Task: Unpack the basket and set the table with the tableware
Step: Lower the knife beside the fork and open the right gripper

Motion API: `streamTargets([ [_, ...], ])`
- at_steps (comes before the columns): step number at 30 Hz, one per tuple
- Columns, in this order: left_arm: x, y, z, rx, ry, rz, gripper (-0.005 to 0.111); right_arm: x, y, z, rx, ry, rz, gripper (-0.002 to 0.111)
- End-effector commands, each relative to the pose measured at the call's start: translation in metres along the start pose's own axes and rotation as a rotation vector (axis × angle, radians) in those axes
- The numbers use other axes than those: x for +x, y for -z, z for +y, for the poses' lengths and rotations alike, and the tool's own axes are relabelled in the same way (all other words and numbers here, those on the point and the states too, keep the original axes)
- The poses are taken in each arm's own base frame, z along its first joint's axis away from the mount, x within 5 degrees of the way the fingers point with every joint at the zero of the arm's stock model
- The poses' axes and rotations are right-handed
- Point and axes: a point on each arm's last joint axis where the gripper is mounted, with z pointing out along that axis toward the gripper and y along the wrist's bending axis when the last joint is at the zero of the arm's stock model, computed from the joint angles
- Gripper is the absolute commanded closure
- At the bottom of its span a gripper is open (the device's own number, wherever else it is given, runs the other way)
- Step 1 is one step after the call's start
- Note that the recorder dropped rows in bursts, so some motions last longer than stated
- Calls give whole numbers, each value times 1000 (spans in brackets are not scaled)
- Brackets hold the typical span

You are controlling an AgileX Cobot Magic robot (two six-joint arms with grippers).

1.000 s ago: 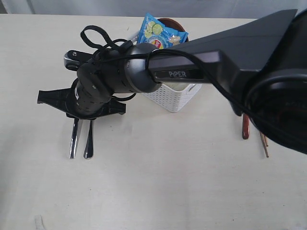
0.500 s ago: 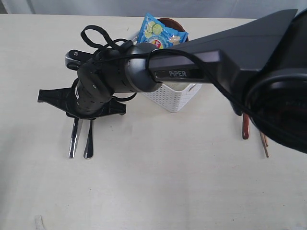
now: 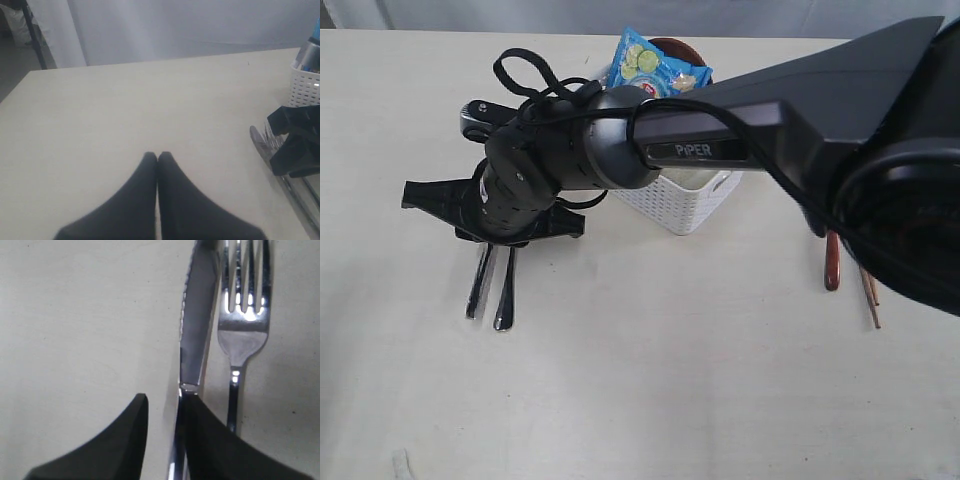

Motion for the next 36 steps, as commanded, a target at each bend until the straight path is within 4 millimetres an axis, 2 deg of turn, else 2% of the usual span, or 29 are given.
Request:
streamTargets([
  [1, 0, 0, 0, 7, 5, -2, 107, -4, 1, 0, -6, -2, -12, 81],
  [9, 0, 0, 0, 7, 5, -2, 107, -6, 7, 3, -17, 5, -21, 81],
  [17, 0, 0, 0, 7, 5, -2, 107, -24, 48, 19, -82, 164, -124, 81],
  [27, 0, 0, 0, 7, 5, -2, 107, -51, 82, -7, 105, 306, -126, 81],
  [31, 0, 0, 0, 7, 5, -2, 107, -50, 83, -17, 169, 321, -74, 81],
  [36, 0, 0, 0, 7, 5, -2, 107, -39, 64, -27, 236, 329, 22, 81],
])
